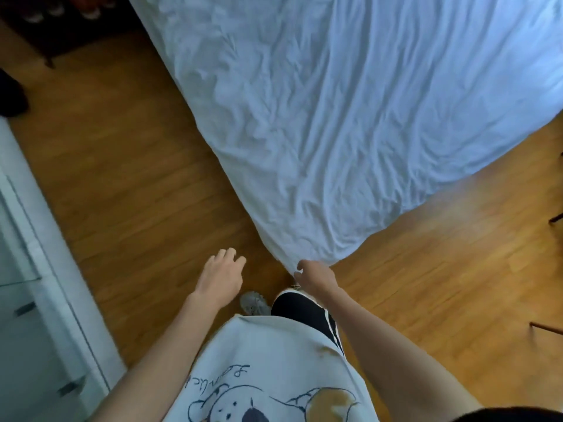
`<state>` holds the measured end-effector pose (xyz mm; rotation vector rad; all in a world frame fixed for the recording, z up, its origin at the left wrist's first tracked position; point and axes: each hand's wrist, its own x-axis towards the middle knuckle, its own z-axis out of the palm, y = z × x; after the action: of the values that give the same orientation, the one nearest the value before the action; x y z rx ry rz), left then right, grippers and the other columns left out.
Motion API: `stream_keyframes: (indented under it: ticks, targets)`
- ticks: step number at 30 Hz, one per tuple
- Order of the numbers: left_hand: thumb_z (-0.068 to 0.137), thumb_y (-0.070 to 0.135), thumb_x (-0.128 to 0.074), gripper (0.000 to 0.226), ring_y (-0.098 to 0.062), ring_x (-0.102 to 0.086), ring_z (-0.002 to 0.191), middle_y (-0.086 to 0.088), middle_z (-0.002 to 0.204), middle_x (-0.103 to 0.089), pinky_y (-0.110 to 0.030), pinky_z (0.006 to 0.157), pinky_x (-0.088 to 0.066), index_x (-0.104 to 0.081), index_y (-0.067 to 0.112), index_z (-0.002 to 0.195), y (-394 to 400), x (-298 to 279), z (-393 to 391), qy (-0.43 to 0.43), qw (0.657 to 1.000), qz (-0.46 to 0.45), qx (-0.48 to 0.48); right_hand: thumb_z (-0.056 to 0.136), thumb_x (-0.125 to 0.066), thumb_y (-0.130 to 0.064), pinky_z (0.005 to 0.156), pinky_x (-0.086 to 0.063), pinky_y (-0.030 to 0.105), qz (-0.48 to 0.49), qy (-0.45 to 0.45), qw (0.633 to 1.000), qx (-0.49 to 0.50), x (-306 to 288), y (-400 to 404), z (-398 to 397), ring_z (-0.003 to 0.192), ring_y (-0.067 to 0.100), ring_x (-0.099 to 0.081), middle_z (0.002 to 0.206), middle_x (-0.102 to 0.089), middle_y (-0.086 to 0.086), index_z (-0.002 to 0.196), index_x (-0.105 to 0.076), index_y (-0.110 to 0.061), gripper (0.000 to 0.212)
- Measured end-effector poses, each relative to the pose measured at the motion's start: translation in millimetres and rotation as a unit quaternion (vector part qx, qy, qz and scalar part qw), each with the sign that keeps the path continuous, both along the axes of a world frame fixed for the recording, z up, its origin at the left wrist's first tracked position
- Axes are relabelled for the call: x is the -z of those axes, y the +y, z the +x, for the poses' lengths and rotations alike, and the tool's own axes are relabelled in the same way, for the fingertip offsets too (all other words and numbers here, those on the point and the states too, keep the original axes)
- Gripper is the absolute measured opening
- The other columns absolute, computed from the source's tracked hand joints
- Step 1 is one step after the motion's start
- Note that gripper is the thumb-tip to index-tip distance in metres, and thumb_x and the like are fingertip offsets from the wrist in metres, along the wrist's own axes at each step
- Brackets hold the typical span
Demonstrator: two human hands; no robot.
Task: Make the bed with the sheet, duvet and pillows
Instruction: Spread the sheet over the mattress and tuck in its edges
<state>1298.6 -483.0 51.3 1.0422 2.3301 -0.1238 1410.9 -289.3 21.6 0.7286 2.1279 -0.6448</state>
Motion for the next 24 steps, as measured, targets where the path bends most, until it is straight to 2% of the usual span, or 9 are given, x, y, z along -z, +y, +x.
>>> stream_keyframes:
  ticks: [6,12,15,18,21,24]
  targets:
    - [0.098,0.025,-0.043,0.037,-0.018,-0.047,0.118,-0.003,0.135,-0.048,-0.03,0.092,-0.046,-0.049,0.019,0.134,-53.5,-47.3,-56.4,0.0,0.993,0.046,-0.109,0.095,-0.044,-0.032,0.079,-0.049,0.032,-0.013,0.009,0.998,0.065,-42.2,-29.9,-46.2,0.098,0.026,-0.063,0.113,-0.065,0.007,0.122,-0.058,-0.018,0.033]
    - [0.098,0.028,-0.045,0.036,-0.016,-0.047,0.117,-0.001,0.135,-0.046,-0.024,0.083,-0.043,-0.049,0.021,0.133,-93.4,-43.5,-120.8,-0.078,0.967,0.037,-0.238,0.094,-0.043,-0.029,0.084,-0.048,0.033,-0.013,0.007,1.0,0.018,-47.0,-53.7,-129.9,0.104,0.028,-0.059,0.113,-0.064,0.006,0.114,-0.061,-0.017,0.029]
    - [0.098,0.029,-0.045,0.034,-0.014,-0.049,0.114,0.001,0.133,-0.048,-0.022,0.08,-0.044,-0.05,0.023,0.131,-111.7,-31.2,-154.6,-0.115,0.96,0.014,-0.255,0.093,-0.045,-0.028,0.078,-0.045,0.032,-0.024,0.006,1.0,-0.001,-42.3,-66.1,-177.9,0.102,0.028,-0.059,0.109,-0.064,0.007,0.108,-0.061,-0.017,0.025]
    - [0.097,0.029,-0.045,0.034,-0.016,-0.047,0.117,0.0,0.13,-0.05,-0.026,0.087,-0.045,-0.051,0.023,0.13,-124.5,-25.5,-201.7,-0.132,0.956,-0.033,-0.261,0.093,-0.044,-0.025,0.073,-0.042,0.032,-0.051,-0.004,0.998,-0.022,-30.1,-81.5,-228.9,0.095,0.027,-0.059,0.106,-0.064,0.008,0.103,-0.06,-0.014,0.022]
    - [0.097,0.029,-0.045,0.034,-0.018,-0.047,0.118,-0.003,0.129,-0.051,-0.027,0.09,-0.044,-0.05,0.021,0.13,-134.5,-35.2,-253.1,-0.142,0.948,-0.074,-0.275,0.094,-0.042,-0.024,0.069,-0.04,0.032,-0.067,0.003,0.998,0.019,-29.8,-86.0,-290.8,0.097,0.031,-0.06,0.092,-0.062,0.006,0.084,-0.053,-0.014,0.017]
    - [0.097,0.029,-0.045,0.031,-0.02,-0.049,0.115,-0.005,0.126,-0.053,-0.027,0.085,-0.043,-0.053,0.019,0.126,-148.5,-48.9,-318.6,-0.128,0.948,-0.077,-0.282,0.093,-0.041,-0.022,0.068,-0.038,0.031,-0.052,0.037,0.998,-0.007,-44.2,-82.6,-372.0,0.098,0.031,-0.059,0.103,-0.063,0.008,0.087,-0.045,-0.016,0.009]
